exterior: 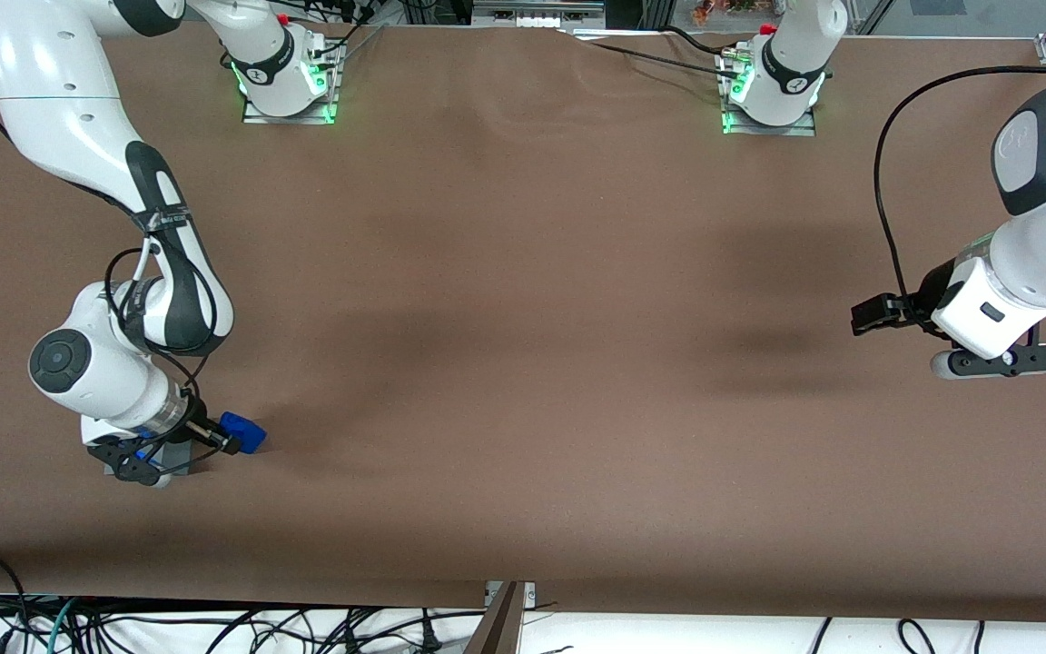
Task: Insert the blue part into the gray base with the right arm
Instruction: 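Lift the blue part and carry it over the gray base's hole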
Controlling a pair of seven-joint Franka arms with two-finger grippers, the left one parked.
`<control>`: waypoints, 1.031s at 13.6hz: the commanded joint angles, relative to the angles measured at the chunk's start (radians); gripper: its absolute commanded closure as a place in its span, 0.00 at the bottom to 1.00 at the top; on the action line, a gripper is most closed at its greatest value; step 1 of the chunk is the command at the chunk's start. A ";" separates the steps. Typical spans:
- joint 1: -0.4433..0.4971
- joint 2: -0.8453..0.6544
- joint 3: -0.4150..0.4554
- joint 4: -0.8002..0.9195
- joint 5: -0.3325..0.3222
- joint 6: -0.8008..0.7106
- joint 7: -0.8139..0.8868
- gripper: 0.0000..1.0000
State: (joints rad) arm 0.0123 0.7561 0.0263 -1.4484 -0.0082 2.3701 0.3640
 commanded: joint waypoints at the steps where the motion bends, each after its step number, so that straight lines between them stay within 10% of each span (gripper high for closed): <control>1: -0.044 -0.089 0.000 0.002 0.000 -0.067 -0.215 0.59; 6: -0.077 -0.106 -0.002 0.140 0.007 -0.261 -0.413 0.59; 14: -0.164 -0.037 0.003 0.148 0.023 -0.151 -0.646 0.59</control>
State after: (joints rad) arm -0.1407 0.7017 0.0173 -1.3232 -0.0032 2.2010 -0.2440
